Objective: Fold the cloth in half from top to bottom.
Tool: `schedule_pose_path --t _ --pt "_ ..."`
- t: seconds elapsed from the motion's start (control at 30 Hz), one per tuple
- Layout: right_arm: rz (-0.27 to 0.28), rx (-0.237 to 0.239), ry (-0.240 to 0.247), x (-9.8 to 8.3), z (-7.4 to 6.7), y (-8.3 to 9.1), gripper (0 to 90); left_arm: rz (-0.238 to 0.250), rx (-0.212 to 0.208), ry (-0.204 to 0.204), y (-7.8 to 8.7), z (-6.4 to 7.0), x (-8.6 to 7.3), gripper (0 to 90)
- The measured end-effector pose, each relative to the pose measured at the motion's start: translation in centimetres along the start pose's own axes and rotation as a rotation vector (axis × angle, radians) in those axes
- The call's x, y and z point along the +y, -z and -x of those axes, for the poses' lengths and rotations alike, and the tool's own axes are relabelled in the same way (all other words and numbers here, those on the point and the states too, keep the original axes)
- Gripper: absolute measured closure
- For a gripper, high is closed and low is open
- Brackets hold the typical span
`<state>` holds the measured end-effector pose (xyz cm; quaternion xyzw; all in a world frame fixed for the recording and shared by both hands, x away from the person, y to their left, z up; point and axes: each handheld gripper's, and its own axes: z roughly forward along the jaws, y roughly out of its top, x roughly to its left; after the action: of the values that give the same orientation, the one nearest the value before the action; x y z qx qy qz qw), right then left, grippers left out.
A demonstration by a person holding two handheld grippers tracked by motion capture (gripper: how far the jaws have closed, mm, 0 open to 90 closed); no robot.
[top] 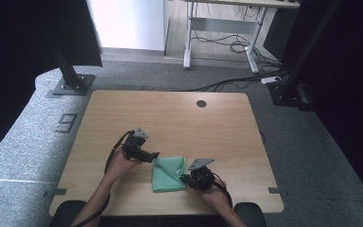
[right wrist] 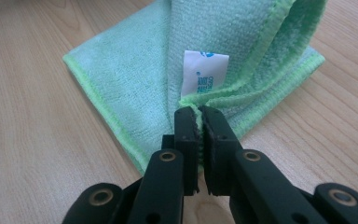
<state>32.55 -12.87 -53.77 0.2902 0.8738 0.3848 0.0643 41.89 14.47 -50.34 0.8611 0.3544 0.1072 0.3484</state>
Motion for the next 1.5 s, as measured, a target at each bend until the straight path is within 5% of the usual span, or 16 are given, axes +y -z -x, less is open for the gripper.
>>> schedule_pose_path --t 0.23,0.4,0.57,0.87,1.1,1.3,1.43,1.5 --pt "0.002 0.003 -0.004 0.0 0.0 0.0 84.2 -0.048 -0.027 -0.072 -3.7 1.1 3.3 6.7" --pt "0.004 -0.003 0.001 0.0 -0.1 0.1 83.9 -0.073 -0.076 -0.092 -4.6 2.1 3.2 6.8" --pt "0.006 -0.002 0.014 0.0 -0.2 0.2 81.5 -0.087 -0.125 -0.099 -3.7 2.1 2.2 7.3" --pt "0.032 -0.021 0.035 0.2 -0.7 2.2 54.8 -0.089 -0.139 -0.117 -1.4 2.4 0.1 8.3" --pt "0.076 -0.065 -0.042 0.2 1.4 4.2 44.1 -0.094 -0.120 -0.130 -0.2 3.1 -1.7 8.3" --pt "0.080 -0.062 -0.059 0.9 1.7 2.7 36.1 -0.092 -0.081 -0.133 0.4 3.3 -2.9 8.3" --pt "0.038 -0.062 -0.044 0.8 1.3 0.9 32.7 -0.127 -0.034 -0.140 -0.1 3.1 -3.8 8.2" --pt "0.011 -0.063 -0.037 0.5 1.1 0.3 31.4 -0.106 -0.047 -0.114 0.0 3.0 -3.9 7.5"
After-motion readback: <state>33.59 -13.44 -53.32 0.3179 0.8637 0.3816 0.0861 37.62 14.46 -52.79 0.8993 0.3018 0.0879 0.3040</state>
